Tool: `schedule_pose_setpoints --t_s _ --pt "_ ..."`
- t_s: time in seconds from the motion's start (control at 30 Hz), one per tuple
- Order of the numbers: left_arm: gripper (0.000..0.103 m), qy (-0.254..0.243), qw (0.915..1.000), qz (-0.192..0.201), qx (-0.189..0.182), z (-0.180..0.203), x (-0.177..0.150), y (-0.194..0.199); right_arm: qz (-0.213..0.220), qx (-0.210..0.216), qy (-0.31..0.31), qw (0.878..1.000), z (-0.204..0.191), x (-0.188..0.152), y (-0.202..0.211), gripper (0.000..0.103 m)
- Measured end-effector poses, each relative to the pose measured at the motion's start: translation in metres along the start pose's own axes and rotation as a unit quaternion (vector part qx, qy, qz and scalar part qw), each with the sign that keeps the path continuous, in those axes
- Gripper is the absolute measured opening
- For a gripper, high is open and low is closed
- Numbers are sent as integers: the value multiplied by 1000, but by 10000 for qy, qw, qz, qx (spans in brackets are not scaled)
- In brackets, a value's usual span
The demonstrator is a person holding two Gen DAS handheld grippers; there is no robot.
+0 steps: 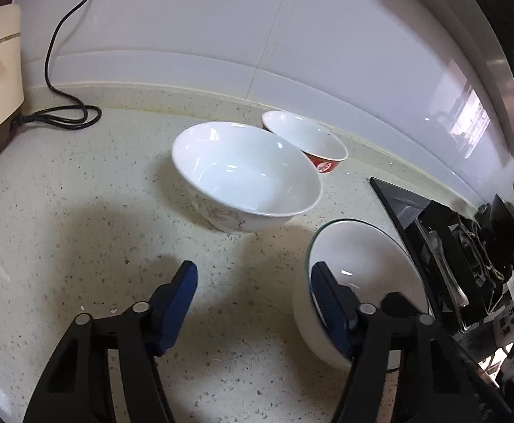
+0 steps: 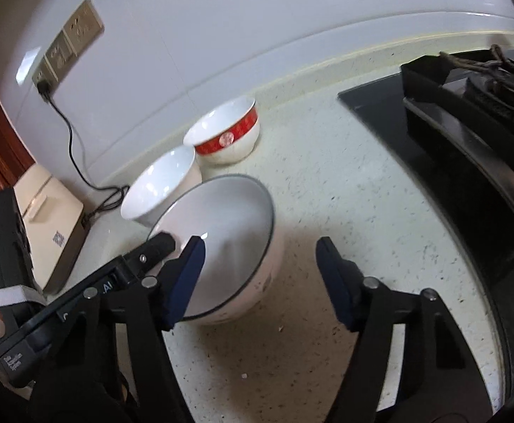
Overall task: Organize plates and bowls
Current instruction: 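Move both grippers to the dark-rimmed white bowl and grasp its rim, then lift the dark-rimmed bowl and carry it toward the plate stack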
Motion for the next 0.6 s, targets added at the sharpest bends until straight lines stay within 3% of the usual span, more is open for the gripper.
schedule_pose_setpoints --t_s 0.1,0.17,0.23,0.37,0.6 --pt "40 -254 9995 70 -153 9 0 3 -145 110 18 9998 -2 -3 -3 48" --pt "15 -709 9972 31 -232 24 -5 2 -123 69 18 9999 -1 -5 -2 37" --pt "14 -823 9965 -35 -147 26 -8 2 -83 83 -63 9999 2 -5 2 28" --pt "12 -454 9973 -163 -558 12 -9 2 -30 75 -84 9999 1 -8 7 25" --pt "12 -185 9955 -169 -917 0 -14 13 43 11 -89 10000 -1 -12 13 19"
Point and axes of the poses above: each gripper's, at about its wrist camera, not at the fingertips, and y roughly against the way its jaws point, z to its right, x to its top, the point moved 4 cm from there along -y, roughly the way its jaws point, and after that the axes turned 5 degrees about -y, right-handed, at the moved point
